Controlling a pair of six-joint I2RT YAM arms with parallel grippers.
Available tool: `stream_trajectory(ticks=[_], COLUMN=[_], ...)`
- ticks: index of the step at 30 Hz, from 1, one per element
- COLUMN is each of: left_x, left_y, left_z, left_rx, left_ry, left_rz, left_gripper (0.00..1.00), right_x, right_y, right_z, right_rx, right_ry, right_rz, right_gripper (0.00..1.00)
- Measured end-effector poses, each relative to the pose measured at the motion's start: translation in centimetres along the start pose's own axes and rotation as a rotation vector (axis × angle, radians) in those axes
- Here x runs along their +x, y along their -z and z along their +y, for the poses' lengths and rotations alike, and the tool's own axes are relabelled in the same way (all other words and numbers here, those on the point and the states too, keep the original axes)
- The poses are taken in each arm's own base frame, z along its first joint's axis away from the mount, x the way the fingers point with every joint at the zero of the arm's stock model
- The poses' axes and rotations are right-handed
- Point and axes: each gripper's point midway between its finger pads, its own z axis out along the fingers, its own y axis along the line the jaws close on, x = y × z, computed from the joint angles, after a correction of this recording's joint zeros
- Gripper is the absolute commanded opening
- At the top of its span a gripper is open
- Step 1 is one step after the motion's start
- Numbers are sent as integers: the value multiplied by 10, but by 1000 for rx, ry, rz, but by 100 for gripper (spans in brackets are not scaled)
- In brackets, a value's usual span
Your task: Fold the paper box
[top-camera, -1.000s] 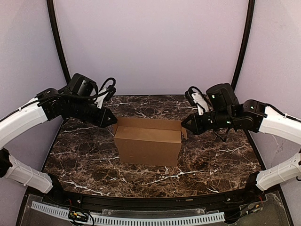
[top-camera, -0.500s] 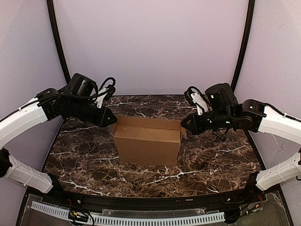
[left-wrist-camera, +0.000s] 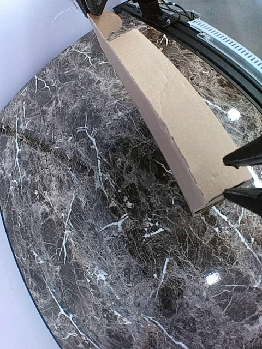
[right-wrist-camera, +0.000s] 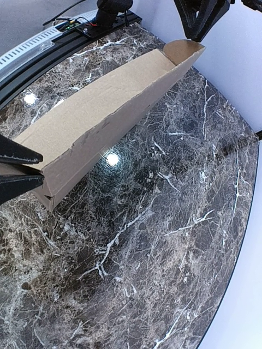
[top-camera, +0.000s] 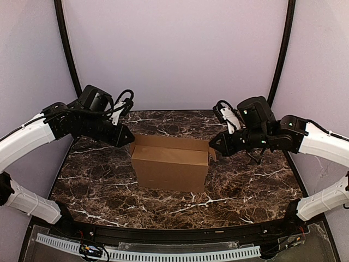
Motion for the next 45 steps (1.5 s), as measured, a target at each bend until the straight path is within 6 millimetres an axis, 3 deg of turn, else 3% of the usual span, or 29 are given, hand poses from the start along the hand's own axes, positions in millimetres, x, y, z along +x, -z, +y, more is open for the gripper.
stream_trajectory(ticks=[15,33,35,41,45], left_x=[0,3,3,8,4], left_y=[-1,-1,-1,0,10], left_z=[0,-5,-6,-4,0], left_rx=[0,17,22,7,-21], left_ry=[0,-5,-7,-23,-36], left_rz=[2,12,14,32,26], left_gripper=[9,6,10,35,46], right_x=[-1,-3,-2,-3,-4], right_y=[-1,-6,-8,-9,-8], right_z=[0,10,12,8,8], right_rx=[3,-13,-14,7,13], right_ry=[1,0,-3,-9,-10], right_rz=[0,9,14,9,7], right_gripper=[1,9,11,17,19])
